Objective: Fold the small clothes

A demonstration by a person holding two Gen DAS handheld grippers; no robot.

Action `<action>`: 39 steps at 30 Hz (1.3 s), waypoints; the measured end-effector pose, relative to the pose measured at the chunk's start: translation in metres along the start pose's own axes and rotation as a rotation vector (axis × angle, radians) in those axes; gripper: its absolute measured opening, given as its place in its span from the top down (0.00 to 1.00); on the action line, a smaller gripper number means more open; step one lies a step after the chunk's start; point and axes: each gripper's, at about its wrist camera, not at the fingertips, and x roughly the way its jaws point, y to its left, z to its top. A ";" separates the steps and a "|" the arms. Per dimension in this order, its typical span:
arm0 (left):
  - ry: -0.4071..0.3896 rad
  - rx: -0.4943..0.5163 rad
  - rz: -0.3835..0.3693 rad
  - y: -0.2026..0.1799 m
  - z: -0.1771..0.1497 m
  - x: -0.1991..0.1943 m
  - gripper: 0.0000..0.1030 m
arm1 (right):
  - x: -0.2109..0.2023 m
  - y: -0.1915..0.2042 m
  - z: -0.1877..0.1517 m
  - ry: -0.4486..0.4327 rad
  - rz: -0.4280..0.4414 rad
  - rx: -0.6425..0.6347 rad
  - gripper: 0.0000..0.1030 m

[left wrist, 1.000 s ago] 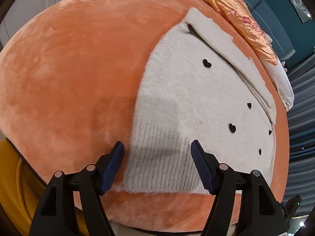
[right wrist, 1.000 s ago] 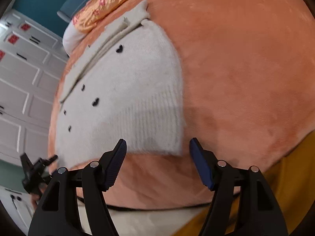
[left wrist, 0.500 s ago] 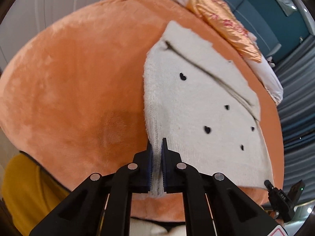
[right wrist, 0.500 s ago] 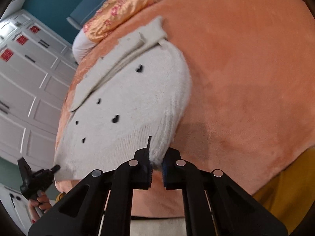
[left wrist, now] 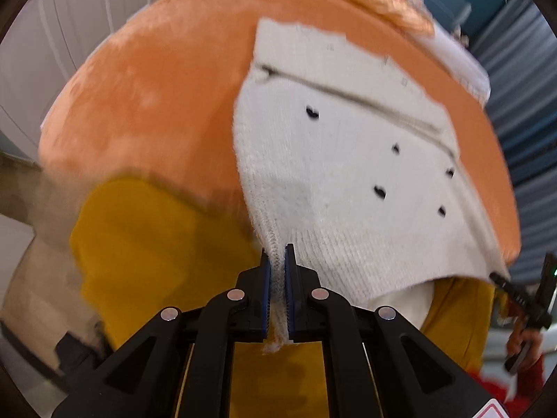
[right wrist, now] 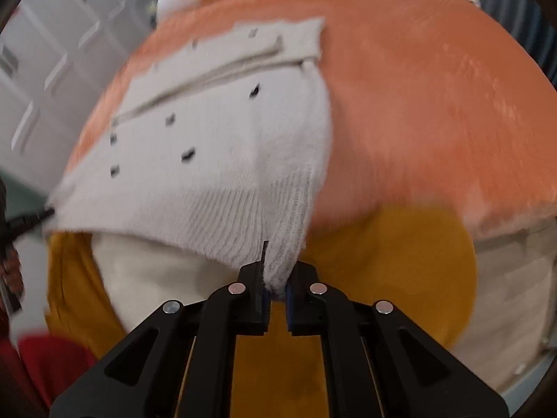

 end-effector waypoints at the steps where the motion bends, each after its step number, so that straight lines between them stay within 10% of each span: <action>1: 0.024 0.006 0.005 0.000 -0.010 -0.001 0.95 | -0.001 0.005 -0.015 0.047 0.002 -0.018 0.95; 12: 0.094 -0.022 0.023 0.002 -0.037 -0.022 0.96 | -0.026 0.013 -0.039 0.149 0.024 0.031 0.95; 24: -0.394 -0.188 -0.140 -0.005 0.124 -0.036 0.96 | -0.036 -0.027 0.111 -0.459 0.079 0.245 0.95; 39: -0.487 -0.191 0.027 -0.033 0.247 0.062 0.95 | 0.065 -0.049 0.241 -0.622 0.139 0.402 0.95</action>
